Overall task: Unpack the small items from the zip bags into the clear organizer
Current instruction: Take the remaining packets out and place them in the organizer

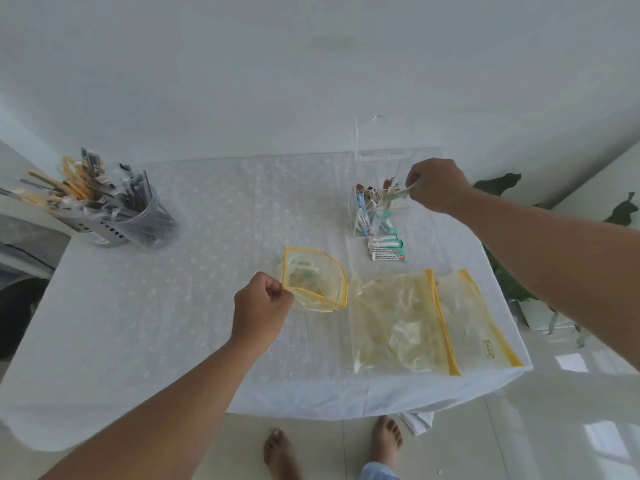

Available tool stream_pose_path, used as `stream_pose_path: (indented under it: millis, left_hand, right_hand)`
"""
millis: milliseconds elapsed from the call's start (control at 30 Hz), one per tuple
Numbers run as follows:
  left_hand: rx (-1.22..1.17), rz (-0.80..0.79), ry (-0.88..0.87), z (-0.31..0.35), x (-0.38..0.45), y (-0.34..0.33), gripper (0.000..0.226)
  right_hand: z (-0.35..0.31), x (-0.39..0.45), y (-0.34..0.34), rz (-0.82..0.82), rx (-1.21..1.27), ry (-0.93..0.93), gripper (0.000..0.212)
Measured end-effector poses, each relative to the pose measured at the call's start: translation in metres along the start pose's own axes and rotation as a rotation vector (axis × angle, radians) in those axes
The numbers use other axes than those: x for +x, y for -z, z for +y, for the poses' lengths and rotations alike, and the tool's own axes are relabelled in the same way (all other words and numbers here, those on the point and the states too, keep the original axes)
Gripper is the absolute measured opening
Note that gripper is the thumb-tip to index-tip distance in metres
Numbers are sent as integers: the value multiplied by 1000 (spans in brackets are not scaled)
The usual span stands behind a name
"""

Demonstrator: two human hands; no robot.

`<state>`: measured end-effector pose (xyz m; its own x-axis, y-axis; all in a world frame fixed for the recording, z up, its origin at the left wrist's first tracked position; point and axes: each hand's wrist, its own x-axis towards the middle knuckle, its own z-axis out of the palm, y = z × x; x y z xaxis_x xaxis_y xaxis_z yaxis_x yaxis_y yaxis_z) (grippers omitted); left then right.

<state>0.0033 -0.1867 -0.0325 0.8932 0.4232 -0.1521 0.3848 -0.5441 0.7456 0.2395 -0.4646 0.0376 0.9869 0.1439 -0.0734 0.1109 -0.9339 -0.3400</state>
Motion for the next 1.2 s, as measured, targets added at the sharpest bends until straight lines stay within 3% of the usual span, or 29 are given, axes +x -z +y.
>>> stream_pose_path:
  millis: [267,500,700,1033,1133,1200]
  left_hand:
    - [7,14,7,1,3,2,12]
    - [-9,14,5,-1,0,2,11]
    - [-3,12,-2,-1,-2,5,11]
    - [-31,30,-9,0,-2,10,10]
    - [-30,26,-3,-1,-3,9,9]
    - [-37,29,1,-2,-3,7,9]
  right_hand:
    - [-13,-2,-26,-19,-213,113,39]
    - [-6,-2,-29,35,-299,79,39]
    - [-20,-4,-25,-9,-444,196,48]
    - [-11,-11,-24,23,-417,161,36]
    - [-12,-18,-26,82,-284,155,27]
    - [-22,-29,-31,164,-118,249,20]
